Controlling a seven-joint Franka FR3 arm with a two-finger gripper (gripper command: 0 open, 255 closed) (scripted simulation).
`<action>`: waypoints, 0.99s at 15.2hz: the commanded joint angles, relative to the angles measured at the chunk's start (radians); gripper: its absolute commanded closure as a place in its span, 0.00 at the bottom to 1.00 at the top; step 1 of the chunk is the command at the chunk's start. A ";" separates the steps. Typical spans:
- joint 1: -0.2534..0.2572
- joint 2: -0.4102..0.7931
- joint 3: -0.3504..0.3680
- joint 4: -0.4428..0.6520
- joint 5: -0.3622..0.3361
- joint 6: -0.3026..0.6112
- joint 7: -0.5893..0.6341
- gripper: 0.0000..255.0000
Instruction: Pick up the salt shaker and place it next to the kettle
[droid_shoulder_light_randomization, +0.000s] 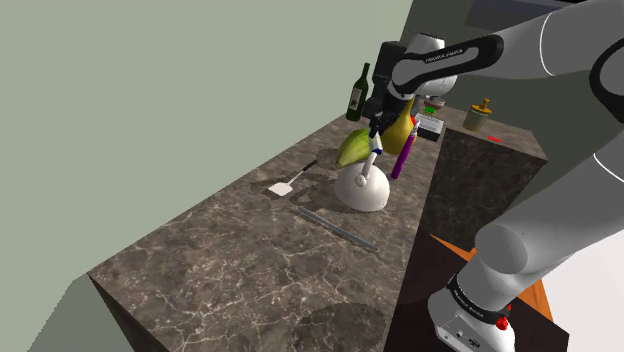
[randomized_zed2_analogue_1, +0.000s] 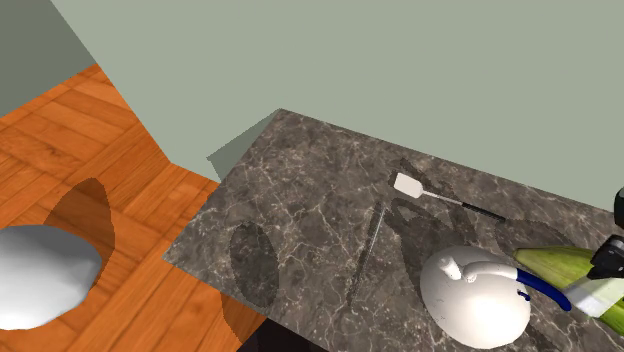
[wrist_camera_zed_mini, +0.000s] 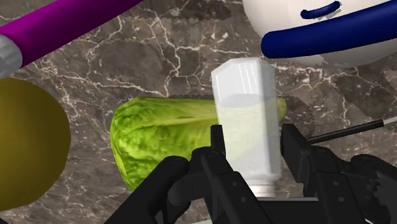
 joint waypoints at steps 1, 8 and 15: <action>0.000 0.011 -0.001 -0.015 0.001 0.027 -0.002 1.00; 0.001 0.053 0.000 -0.070 0.004 0.124 -0.006 1.00; 0.002 0.106 0.000 -0.115 0.008 0.222 -0.011 1.00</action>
